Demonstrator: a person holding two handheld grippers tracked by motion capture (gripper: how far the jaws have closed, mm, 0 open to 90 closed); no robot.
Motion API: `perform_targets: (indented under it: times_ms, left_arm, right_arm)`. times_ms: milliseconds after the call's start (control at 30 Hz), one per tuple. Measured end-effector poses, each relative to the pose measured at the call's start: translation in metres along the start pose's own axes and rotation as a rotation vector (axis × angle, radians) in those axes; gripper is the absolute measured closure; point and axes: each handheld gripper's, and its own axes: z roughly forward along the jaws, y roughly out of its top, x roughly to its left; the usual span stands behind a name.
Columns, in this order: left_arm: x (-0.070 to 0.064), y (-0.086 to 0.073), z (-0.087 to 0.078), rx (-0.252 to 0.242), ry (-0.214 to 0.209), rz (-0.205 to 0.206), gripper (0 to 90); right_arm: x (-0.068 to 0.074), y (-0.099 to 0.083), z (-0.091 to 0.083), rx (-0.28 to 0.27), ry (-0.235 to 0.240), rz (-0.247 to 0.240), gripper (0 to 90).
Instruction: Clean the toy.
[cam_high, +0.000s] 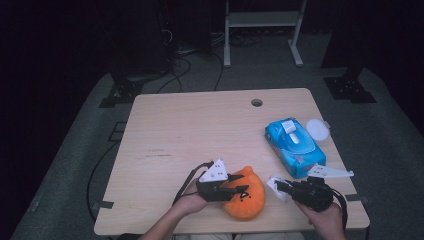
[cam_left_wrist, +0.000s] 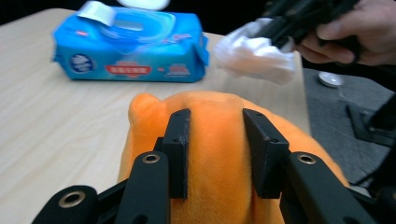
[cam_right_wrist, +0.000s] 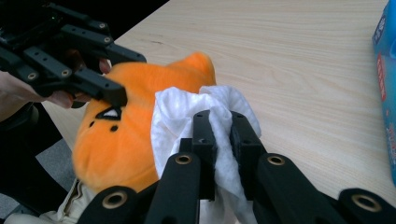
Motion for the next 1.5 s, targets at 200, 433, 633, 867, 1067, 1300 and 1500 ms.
perform_targets:
  times_ms: [200, 433, 633, 867, 1067, 1300, 1500]
  left_arm:
    - [0.021, 0.006, -0.015, -0.039, 0.083, -0.029, 65.5]
    - [0.056, 0.008, -0.018, -0.033, 0.218, -0.045, 66.1]
    - [0.079, 0.016, -0.013, -0.032, 0.294, -0.020, 69.6]
    - [0.082, 0.010, -0.012, -0.015, 0.256, -0.044, 63.5]
    - [0.079, 0.012, -0.016, -0.022, 0.234, -0.048, 58.5]
    - [0.077, 0.010, -0.028, -0.054, 0.229, -0.075, 50.9]
    - [0.077, 0.006, -0.045, -0.074, 0.235, -0.100, 43.5]
  right_arm:
    - [-0.002, 0.001, 0.003, 0.011, -0.022, -0.010, 82.2]
    - [-0.009, 0.000, 0.013, 0.052, -0.081, -0.049, 82.1]
    - [-0.019, -0.003, 0.020, 0.082, -0.133, -0.070, 81.9]
    - [-0.020, -0.007, 0.028, 0.114, -0.138, -0.108, 79.2]
    - [-0.026, -0.012, 0.032, 0.121, -0.135, -0.113, 71.2]
    - [-0.030, -0.012, 0.029, 0.081, -0.146, -0.120, 57.6]
    - [-0.031, -0.009, 0.024, 0.052, -0.128, -0.107, 52.9]
